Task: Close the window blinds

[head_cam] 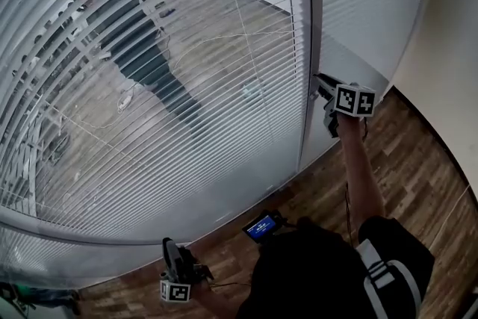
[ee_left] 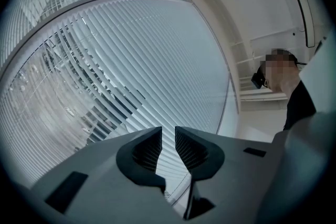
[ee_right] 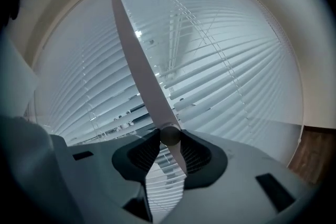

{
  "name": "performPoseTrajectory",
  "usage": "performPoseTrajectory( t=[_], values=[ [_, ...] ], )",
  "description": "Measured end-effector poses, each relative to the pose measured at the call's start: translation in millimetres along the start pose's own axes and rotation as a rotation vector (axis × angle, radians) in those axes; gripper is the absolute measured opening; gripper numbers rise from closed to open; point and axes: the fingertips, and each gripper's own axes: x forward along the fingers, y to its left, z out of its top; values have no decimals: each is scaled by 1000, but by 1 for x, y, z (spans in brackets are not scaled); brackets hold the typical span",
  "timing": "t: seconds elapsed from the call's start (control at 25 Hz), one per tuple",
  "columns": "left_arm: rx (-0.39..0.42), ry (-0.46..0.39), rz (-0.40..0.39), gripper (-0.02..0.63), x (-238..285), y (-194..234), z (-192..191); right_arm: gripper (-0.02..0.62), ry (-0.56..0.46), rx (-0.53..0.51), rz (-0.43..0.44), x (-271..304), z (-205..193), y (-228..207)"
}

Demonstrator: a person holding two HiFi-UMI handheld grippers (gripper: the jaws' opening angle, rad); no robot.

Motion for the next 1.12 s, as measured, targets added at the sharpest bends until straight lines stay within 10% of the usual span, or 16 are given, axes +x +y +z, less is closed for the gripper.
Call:
performPoseTrajectory(
  t=[0.68, 0.92, 1.12],
  values=[
    [-11, 8, 8, 85, -2, -3, 0, 130, -58, 403, 203, 0, 3, 3],
    [-9, 8, 23, 84, -1, -2, 4, 199, -33, -486, -89, -5, 5, 7],
    [-10, 18, 23, 84, 0, 0, 0, 196, 19, -896, -219, -2, 3, 17]
  ],
)
